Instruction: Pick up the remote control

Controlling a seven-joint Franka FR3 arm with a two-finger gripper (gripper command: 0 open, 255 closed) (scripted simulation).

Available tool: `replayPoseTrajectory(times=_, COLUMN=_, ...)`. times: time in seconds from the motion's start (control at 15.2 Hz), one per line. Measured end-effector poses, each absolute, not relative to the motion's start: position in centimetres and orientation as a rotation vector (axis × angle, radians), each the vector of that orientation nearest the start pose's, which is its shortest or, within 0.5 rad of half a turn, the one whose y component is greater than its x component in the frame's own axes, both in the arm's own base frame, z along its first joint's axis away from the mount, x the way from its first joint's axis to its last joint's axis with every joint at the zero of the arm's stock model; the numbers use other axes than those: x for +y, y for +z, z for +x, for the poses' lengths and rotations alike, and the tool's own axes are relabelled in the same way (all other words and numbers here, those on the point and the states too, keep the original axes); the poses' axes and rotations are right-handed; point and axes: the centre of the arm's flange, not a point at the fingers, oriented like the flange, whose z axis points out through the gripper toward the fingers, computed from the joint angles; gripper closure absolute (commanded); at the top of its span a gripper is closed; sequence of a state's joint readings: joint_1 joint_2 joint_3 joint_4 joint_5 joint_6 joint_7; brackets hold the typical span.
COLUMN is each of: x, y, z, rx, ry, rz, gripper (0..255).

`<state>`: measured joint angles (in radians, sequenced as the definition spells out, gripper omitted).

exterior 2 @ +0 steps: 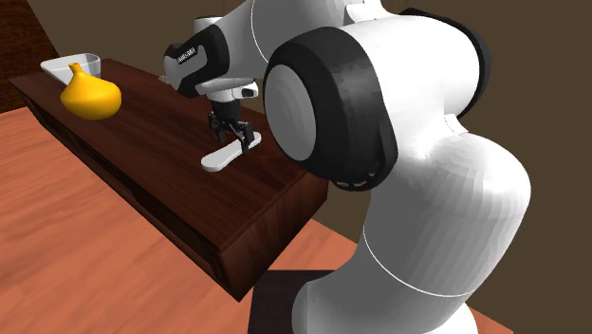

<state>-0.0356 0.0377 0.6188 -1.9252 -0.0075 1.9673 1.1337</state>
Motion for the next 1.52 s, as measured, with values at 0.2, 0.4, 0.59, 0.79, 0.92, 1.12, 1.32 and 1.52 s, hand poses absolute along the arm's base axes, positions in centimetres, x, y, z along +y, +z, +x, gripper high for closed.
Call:
replayPoseTrajectory(times=0.2, x=31.0, y=47.0, z=47.7, rx=0.845, ry=0.005, rz=-3.006, gripper=255)
replayPoseTrajectory(times=0.4, x=31.0, y=47.0, z=47.7, rx=0.845, ry=0.005, rz=-3.006, gripper=255)
replayPoseTrajectory(times=0.59, x=31.0, y=47.0, z=47.7, rx=0.844, ry=0.005, rz=-3.006, gripper=255)
replayPoseTrajectory(times=0.79, x=30.9, y=47.3, z=47.6, rx=0.845, ry=0.005, rz=-3.006, gripper=255)
replayPoseTrajectory(times=0.92, x=30.9, y=48.1, z=47.7, rx=0.845, ry=0.005, rz=-3.006, gripper=255)
replayPoseTrajectory(times=1.12, x=31.0, y=49.6, z=47.7, rx=0.845, ry=0.005, rz=-3.006, gripper=255)
replayPoseTrajectory(times=1.32, x=31.0, y=51.2, z=47.7, rx=0.845, ry=0.005, rz=-3.006, gripper=255)
replayPoseTrajectory(times=1.52, x=31.0, y=52.8, z=47.9, rx=0.845, ry=0.005, rz=-3.006, gripper=255)
